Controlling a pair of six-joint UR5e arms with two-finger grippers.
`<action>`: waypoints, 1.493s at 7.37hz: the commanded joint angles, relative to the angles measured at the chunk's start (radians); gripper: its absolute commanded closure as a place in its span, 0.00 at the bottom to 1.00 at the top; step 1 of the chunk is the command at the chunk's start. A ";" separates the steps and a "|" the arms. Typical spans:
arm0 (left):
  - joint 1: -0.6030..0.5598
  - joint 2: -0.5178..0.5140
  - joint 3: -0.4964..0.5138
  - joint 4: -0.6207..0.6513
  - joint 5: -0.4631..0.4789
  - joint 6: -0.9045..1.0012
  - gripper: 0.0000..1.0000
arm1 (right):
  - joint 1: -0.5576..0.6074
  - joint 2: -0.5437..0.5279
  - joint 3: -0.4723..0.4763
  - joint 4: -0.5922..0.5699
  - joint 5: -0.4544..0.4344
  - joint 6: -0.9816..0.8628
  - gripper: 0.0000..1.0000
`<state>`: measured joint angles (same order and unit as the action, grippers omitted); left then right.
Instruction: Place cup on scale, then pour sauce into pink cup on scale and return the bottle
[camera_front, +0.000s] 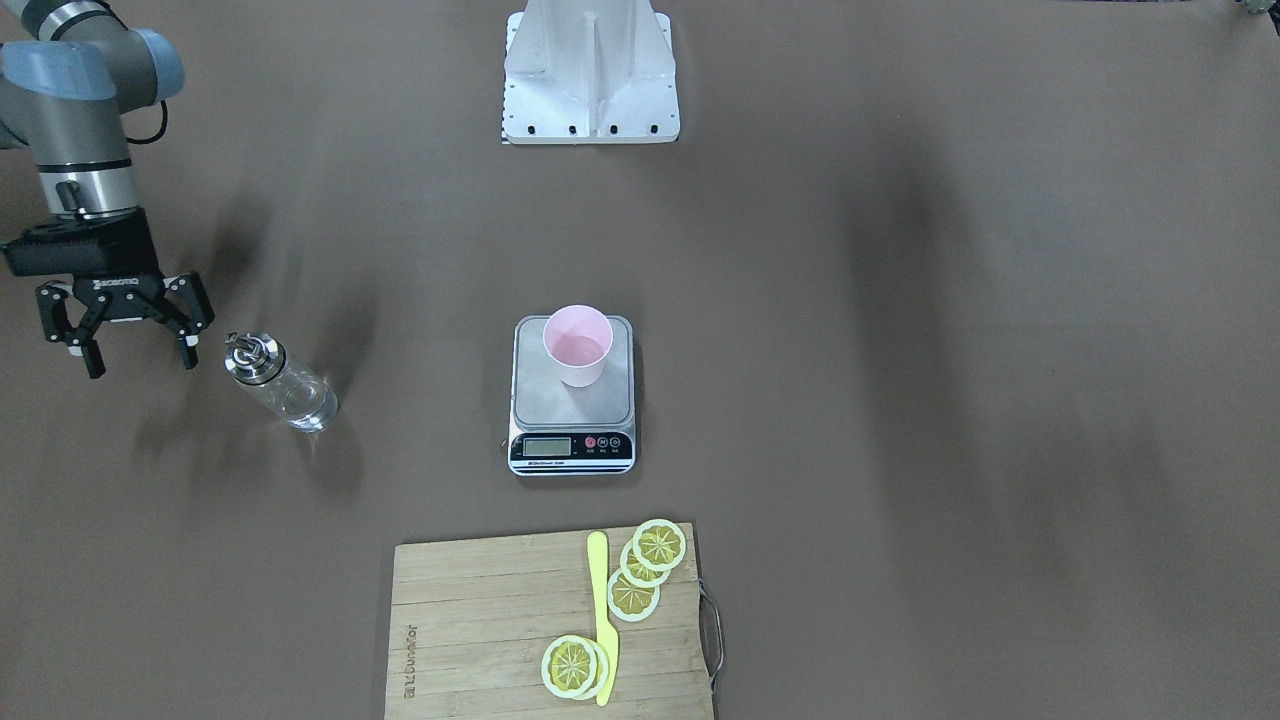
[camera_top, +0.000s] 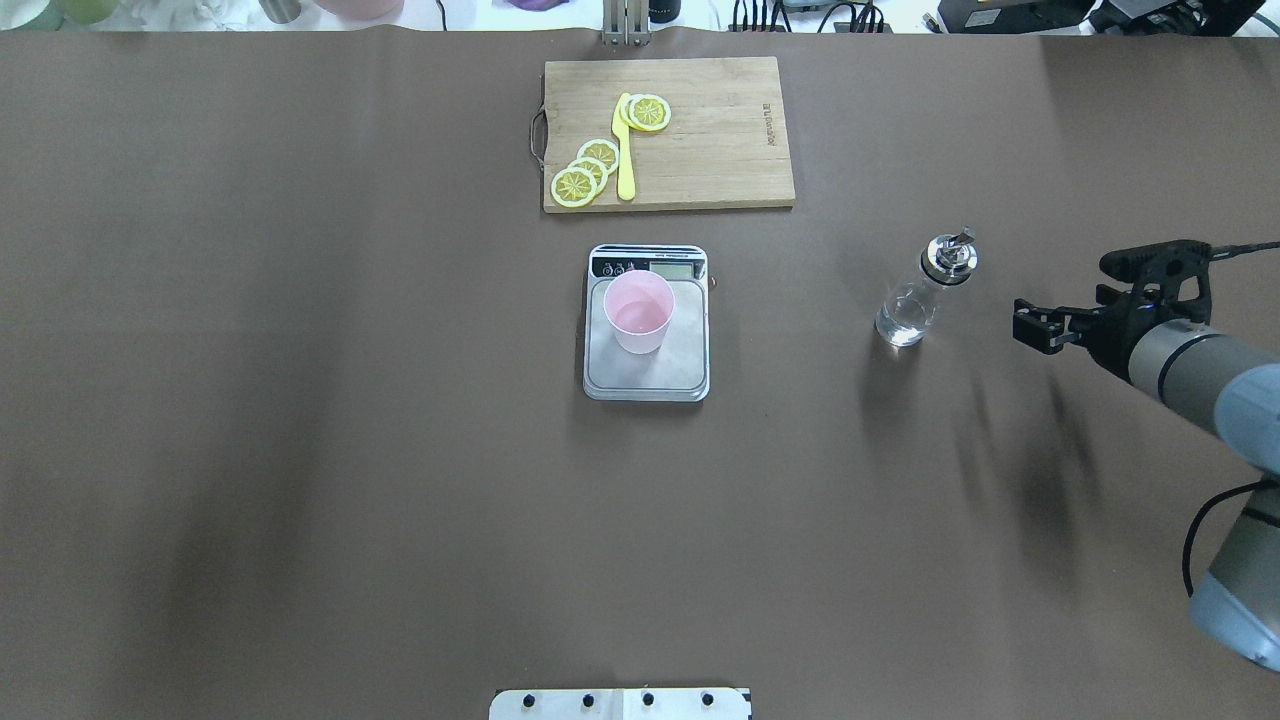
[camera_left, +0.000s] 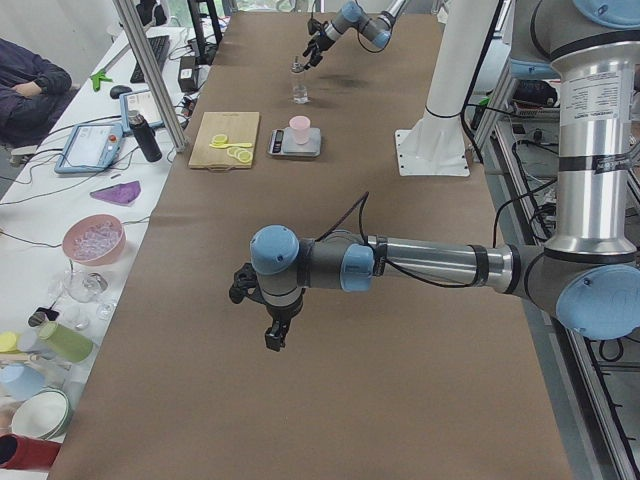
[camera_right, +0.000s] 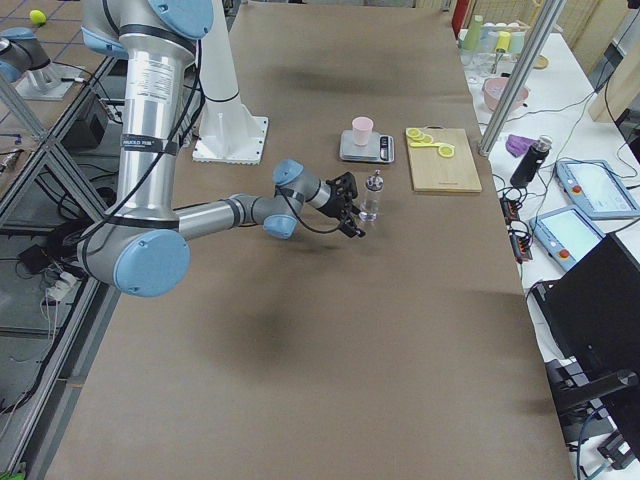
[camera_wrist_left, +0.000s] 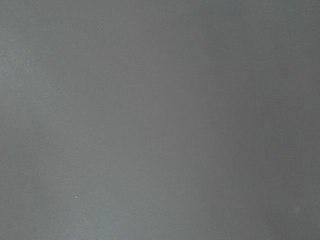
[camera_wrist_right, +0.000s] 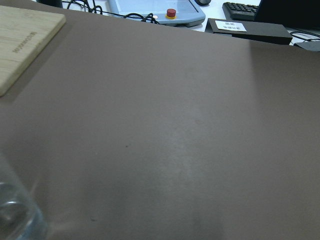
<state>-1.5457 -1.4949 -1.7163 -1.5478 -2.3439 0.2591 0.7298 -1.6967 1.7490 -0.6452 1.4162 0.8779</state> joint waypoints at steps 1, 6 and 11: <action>-0.001 0.001 -0.002 0.000 0.000 0.000 0.02 | 0.263 0.044 -0.142 -0.004 0.302 -0.191 0.00; -0.001 0.004 0.000 0.000 0.000 0.002 0.02 | 0.659 0.280 -0.235 -0.674 0.666 -0.716 0.00; -0.001 0.005 0.001 0.000 0.000 0.003 0.02 | 0.807 0.108 -0.013 -1.110 0.918 -0.826 0.00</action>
<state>-1.5462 -1.4905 -1.7146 -1.5472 -2.3439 0.2589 1.4994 -1.4906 1.6829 -1.7321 2.2640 0.0566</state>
